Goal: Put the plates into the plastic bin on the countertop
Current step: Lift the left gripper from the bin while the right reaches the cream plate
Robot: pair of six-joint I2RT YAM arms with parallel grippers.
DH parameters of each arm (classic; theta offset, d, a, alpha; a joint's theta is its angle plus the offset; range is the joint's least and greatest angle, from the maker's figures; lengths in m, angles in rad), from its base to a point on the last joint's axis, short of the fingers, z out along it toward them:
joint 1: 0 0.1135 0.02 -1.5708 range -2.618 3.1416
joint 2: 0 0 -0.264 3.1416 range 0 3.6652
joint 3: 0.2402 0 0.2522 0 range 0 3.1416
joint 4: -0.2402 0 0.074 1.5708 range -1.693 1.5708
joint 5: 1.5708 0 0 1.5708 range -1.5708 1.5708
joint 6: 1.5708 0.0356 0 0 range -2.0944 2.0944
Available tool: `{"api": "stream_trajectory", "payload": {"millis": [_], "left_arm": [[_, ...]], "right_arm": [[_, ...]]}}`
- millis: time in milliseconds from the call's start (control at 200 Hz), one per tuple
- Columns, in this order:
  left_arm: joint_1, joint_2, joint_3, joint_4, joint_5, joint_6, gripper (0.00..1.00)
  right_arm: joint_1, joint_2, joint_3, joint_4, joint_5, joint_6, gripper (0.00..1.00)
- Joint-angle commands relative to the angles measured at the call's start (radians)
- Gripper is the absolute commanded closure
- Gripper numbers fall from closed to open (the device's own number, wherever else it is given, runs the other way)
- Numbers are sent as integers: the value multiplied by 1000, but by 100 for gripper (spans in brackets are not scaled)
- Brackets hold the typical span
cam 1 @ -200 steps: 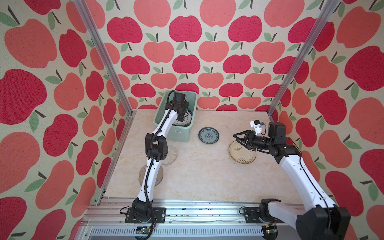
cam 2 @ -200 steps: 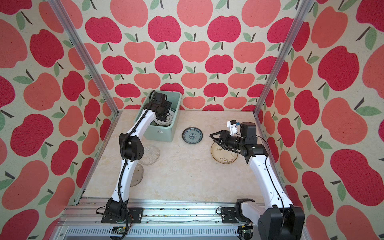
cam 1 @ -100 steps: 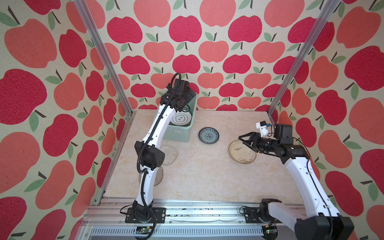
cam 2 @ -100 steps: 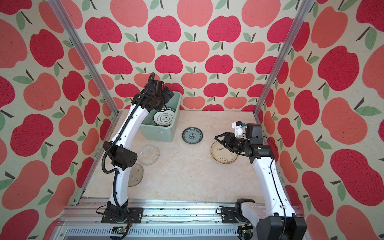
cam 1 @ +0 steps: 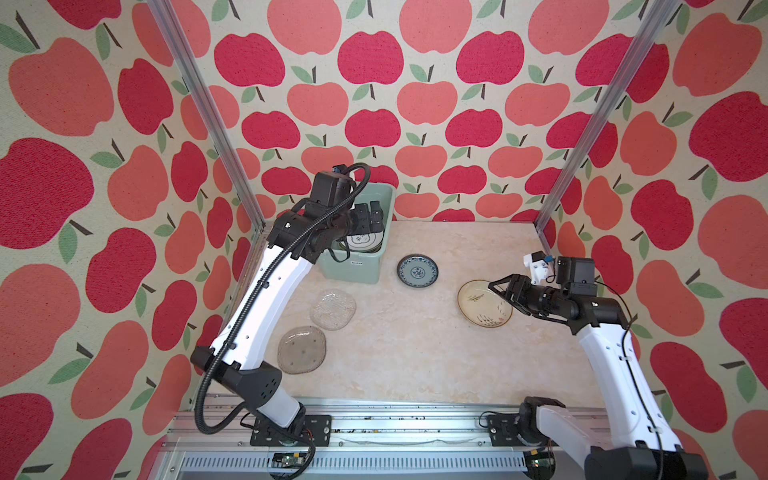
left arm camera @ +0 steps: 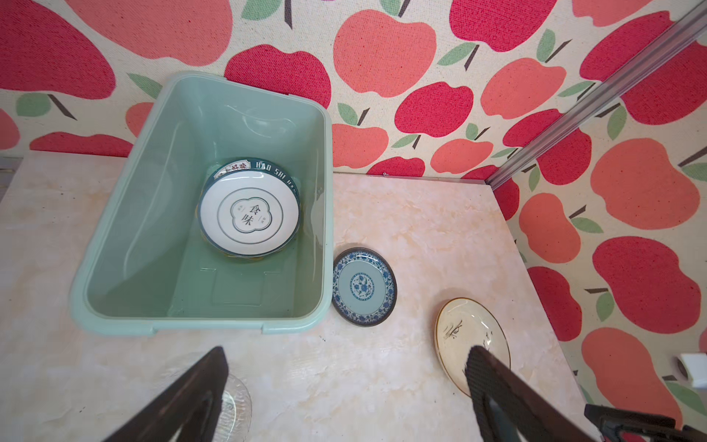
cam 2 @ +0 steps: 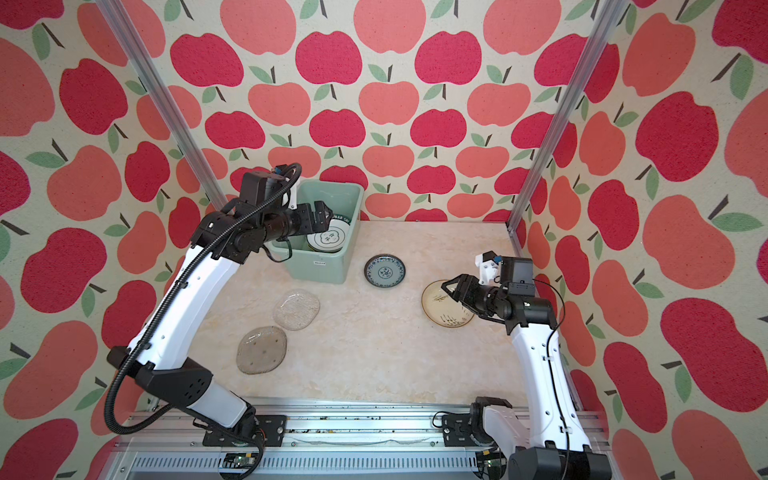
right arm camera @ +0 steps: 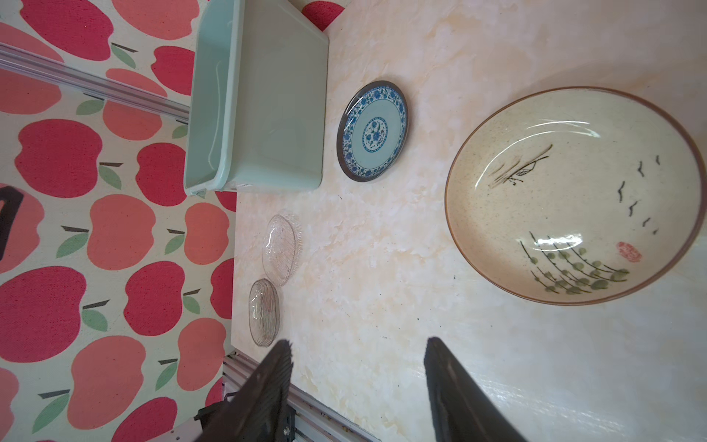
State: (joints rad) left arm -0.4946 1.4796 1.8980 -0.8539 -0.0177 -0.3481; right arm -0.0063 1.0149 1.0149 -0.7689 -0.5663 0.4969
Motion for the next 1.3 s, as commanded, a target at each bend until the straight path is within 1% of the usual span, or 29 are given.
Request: {"api": "stream_trajectory", "payload": {"millis": [0,50,120,220,285,320,385,470,600,755,870,1076,1106,1236,1296], "left_arm": [[11,-186,-211,198,52,143,1],[25,-264,-290,244,95,163,1],[46,-337,-350,252,137,183,1],[79,-386,-382,202,192,207,1],[100,-387,-399,177,227,212,1],[111,-419,-414,171,240,212,1],[133,-429,-437,166,268,211,1],[165,-435,-472,176,344,202,1],[197,-424,-512,193,429,167,1],[213,-418,-555,233,462,127,1],[216,-413,-564,251,466,111,1],[222,-397,-544,262,482,70,1],[223,-368,-542,263,489,56,1],[229,-342,-534,284,532,-4,1],[230,-334,-529,293,546,-27,1]], "right_arm": [[-24,-3,-44,-53,69,-41,41],[-34,3,-56,-50,83,-40,41],[-49,14,-74,-45,105,-38,41],[-74,35,-94,-34,120,-35,41],[-90,48,-103,-29,145,-30,41],[-99,56,-109,-24,160,-28,41],[-117,77,-123,-16,185,-26,39],[-145,114,-146,6,192,-13,37],[-199,181,-183,65,161,12,35],[-252,280,-204,129,133,14,34],[-259,350,-208,167,129,9,35],[-261,467,-216,252,103,20,40],[-260,483,-218,265,95,20,41],[-261,532,-232,315,83,28,48],[-260,551,-238,332,83,22,54]]}}
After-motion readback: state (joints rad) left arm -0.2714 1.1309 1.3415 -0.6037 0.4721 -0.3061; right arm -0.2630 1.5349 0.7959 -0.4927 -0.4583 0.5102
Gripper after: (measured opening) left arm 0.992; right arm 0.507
